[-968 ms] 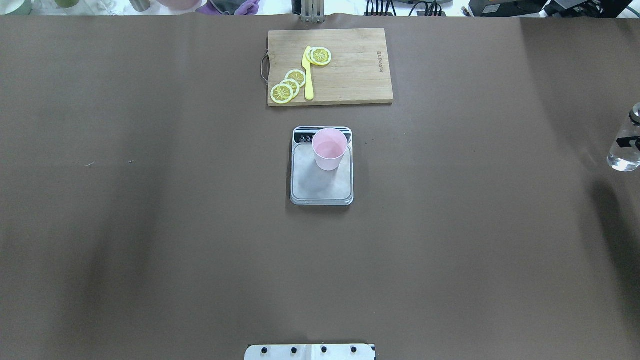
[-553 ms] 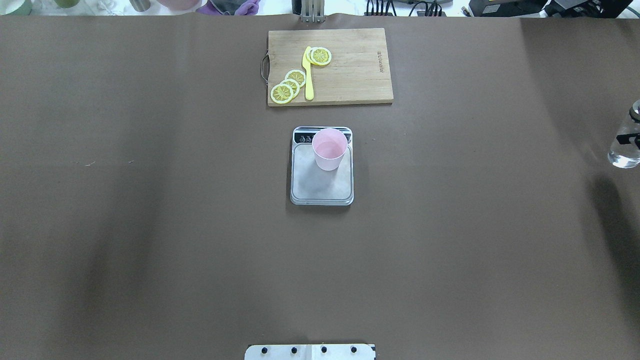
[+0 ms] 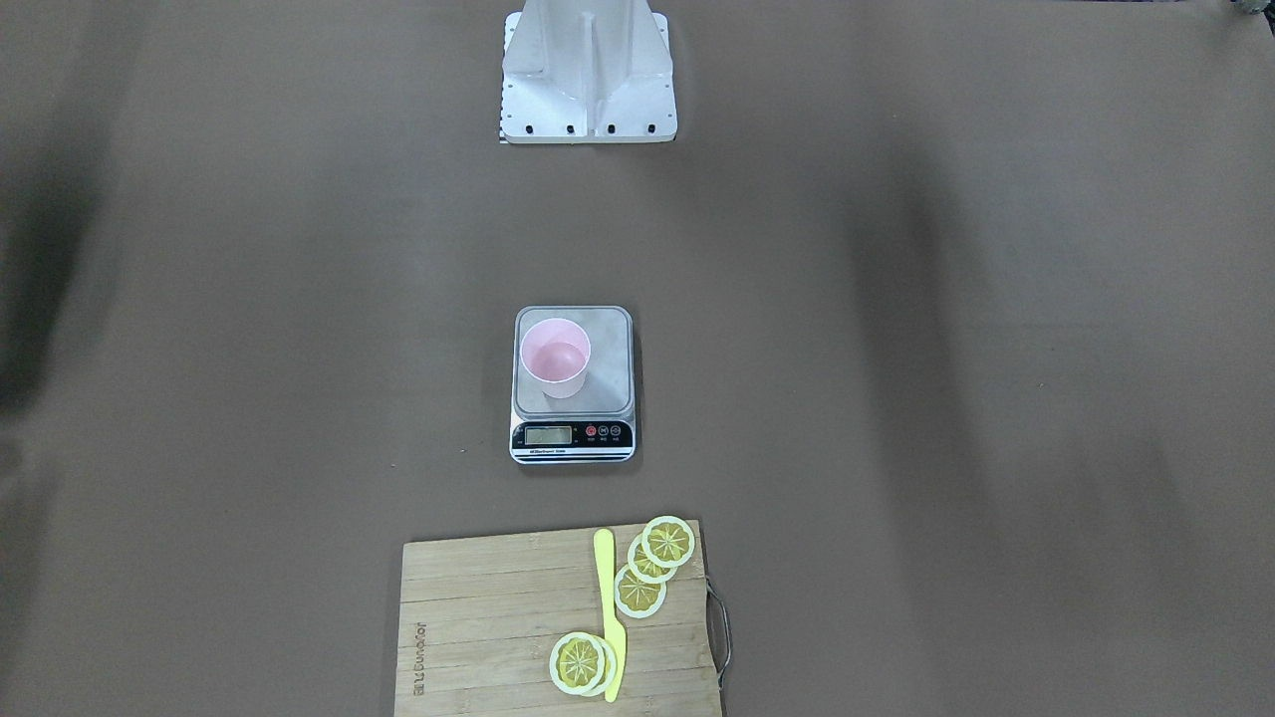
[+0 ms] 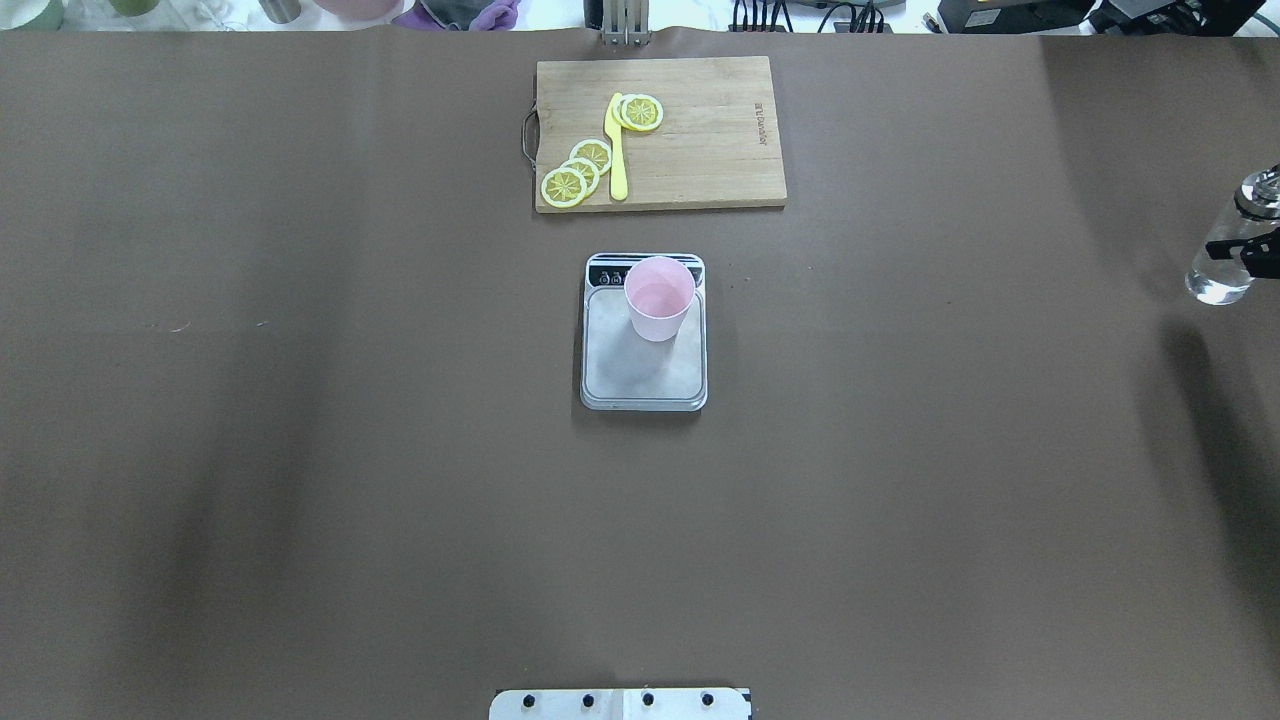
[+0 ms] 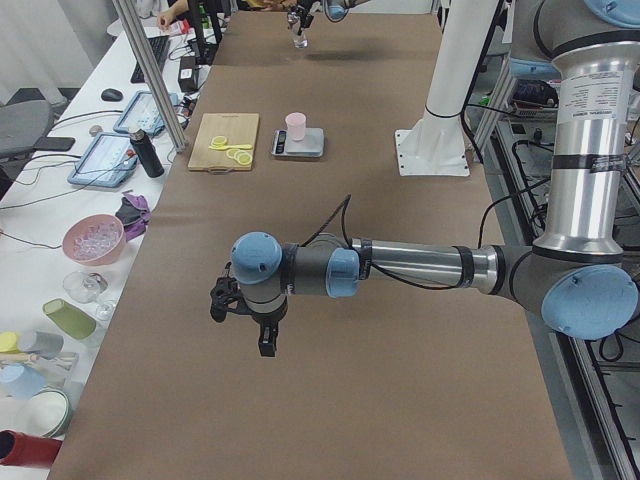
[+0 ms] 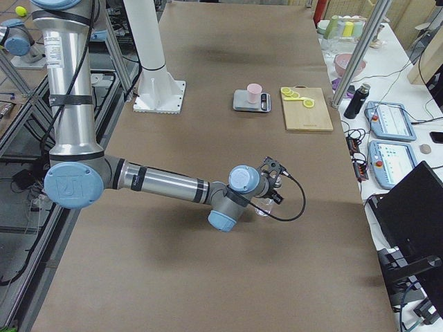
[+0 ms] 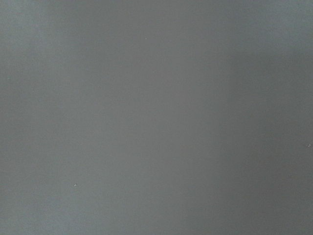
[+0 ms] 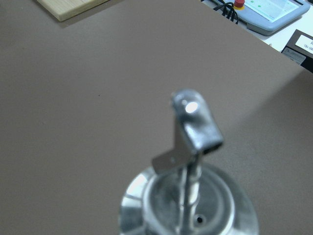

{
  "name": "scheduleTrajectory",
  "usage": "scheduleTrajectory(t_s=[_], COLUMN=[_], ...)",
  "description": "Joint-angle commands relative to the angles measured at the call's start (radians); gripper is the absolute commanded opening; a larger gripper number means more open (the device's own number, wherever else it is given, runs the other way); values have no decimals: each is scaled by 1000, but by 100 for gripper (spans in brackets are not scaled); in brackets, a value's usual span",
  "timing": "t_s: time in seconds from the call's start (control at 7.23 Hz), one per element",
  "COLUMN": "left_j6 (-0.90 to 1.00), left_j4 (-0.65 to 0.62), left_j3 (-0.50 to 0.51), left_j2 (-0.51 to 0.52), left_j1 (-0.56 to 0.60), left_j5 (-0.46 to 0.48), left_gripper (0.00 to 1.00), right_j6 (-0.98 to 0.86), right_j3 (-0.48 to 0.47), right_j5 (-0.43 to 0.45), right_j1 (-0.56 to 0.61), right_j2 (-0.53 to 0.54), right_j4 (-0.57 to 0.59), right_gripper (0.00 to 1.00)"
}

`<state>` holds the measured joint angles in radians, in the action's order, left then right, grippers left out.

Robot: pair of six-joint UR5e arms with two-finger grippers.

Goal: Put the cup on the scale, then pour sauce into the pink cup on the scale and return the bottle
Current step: 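Lower the glass bottle back to its original spot with the right gripper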

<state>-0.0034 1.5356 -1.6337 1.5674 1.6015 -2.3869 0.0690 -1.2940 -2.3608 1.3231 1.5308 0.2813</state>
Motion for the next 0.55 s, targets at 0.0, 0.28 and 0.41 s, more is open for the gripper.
scheduleTrajectory(t_s=[0.0,0.28,0.41], left_j6=[0,0,0], left_j4=[0,0,0], left_j3=[3,3,3], left_j2=[-1,-3,-3], left_j1=[0,0,0], left_j5=[0,0,0], left_gripper=[100,100,100], right_j6=[49,51,58], right_j3=[-1,1,1], right_j5=[0,5,5], right_j1=[-41,-62,-73], right_j2=[-5,-8,-9], right_j4=[-54,-89,-99], right_gripper=[15,15,15])
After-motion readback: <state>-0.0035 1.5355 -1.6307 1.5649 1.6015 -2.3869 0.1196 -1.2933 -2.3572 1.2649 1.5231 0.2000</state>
